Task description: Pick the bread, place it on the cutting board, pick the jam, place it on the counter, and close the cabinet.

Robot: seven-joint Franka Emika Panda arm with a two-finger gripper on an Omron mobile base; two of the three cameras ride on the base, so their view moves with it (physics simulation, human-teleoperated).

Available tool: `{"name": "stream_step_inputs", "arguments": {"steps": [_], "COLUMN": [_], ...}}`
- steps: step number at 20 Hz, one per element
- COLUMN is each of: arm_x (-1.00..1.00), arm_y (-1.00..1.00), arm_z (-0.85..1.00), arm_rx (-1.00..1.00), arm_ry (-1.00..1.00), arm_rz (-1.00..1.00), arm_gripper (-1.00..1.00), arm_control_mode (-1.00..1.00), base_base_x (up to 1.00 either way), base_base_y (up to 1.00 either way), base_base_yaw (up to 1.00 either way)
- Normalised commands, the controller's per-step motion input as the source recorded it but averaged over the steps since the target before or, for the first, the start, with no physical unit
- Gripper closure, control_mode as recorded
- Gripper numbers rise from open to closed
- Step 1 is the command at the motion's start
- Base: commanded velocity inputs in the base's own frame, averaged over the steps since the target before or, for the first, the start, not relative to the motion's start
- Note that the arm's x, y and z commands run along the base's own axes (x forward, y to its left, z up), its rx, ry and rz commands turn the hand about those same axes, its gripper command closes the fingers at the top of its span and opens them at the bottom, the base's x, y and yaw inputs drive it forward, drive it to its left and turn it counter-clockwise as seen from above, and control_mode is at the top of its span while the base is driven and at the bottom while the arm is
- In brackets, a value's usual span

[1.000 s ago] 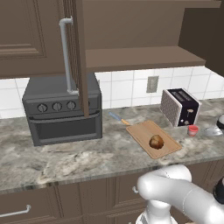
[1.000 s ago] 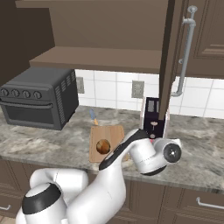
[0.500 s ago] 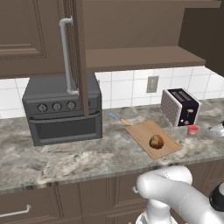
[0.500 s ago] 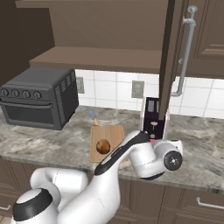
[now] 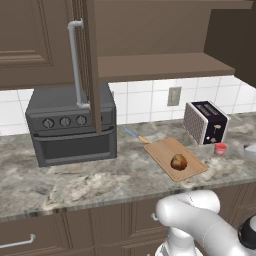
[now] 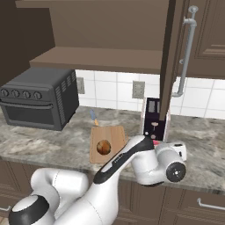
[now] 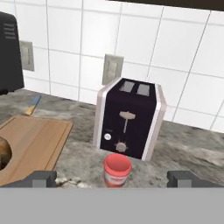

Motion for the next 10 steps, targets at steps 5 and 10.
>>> {"name": "stream_step_inputs", "arguments": {"steps": [5, 10], "arm_x": [-0.09, 0.0], "arm_y": [-0.21, -0.2], "arm_z": [0.11, 0.11], "arm_rx": [0.0, 0.0], "arm_ry": [-0.08, -0.05], "arm_rz": [0.0, -0.01], "arm_gripper": [-1.0, -1.0], "arm_control_mode": [-1.0, -1.0], "base_base_x": [0.0, 0.0], "base_base_y": [0.0, 0.0], "base_base_yaw": [0.0, 0.0]}}
